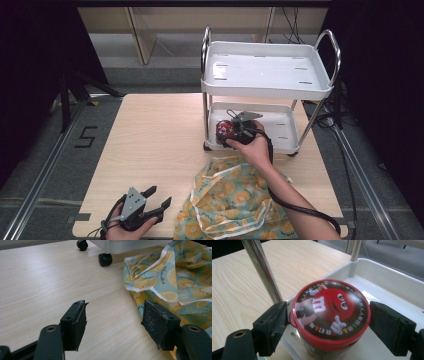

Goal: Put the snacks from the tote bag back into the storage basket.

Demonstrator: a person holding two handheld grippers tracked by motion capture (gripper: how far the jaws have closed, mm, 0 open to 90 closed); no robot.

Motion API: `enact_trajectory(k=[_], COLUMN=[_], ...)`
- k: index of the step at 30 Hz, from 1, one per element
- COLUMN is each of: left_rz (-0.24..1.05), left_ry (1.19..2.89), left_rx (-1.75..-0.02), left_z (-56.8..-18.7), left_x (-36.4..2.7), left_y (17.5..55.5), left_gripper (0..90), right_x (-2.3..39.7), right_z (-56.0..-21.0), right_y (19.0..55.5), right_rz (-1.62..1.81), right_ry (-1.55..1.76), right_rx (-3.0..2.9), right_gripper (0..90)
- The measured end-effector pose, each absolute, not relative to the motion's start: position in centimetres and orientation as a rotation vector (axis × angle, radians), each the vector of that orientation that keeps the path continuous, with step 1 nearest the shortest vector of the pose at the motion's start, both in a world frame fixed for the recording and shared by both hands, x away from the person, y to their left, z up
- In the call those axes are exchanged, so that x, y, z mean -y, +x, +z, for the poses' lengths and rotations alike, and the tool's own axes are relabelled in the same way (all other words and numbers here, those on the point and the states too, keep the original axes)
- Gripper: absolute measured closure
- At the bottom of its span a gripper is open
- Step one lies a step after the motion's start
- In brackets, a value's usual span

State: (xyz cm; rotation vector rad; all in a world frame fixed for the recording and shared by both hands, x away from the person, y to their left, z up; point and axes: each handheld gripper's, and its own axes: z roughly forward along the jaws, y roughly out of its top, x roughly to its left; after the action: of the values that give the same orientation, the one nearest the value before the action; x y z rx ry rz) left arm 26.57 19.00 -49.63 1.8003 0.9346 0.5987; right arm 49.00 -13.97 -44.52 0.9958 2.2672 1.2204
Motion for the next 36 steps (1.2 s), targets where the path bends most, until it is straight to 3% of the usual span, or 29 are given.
enact_trajectory(k=[36], left_rz=[0.6], left_ry=[1.777], left_rx=[-0.925], left_z=[-49.8], left_x=[-18.9], left_y=[26.7], left_gripper=[35.2], right_x=[16.8], right_z=[-43.0], right_y=[44.9], right_rz=[1.186], right_ry=[1.009], right_rx=[-2.279], right_gripper=[17.5])
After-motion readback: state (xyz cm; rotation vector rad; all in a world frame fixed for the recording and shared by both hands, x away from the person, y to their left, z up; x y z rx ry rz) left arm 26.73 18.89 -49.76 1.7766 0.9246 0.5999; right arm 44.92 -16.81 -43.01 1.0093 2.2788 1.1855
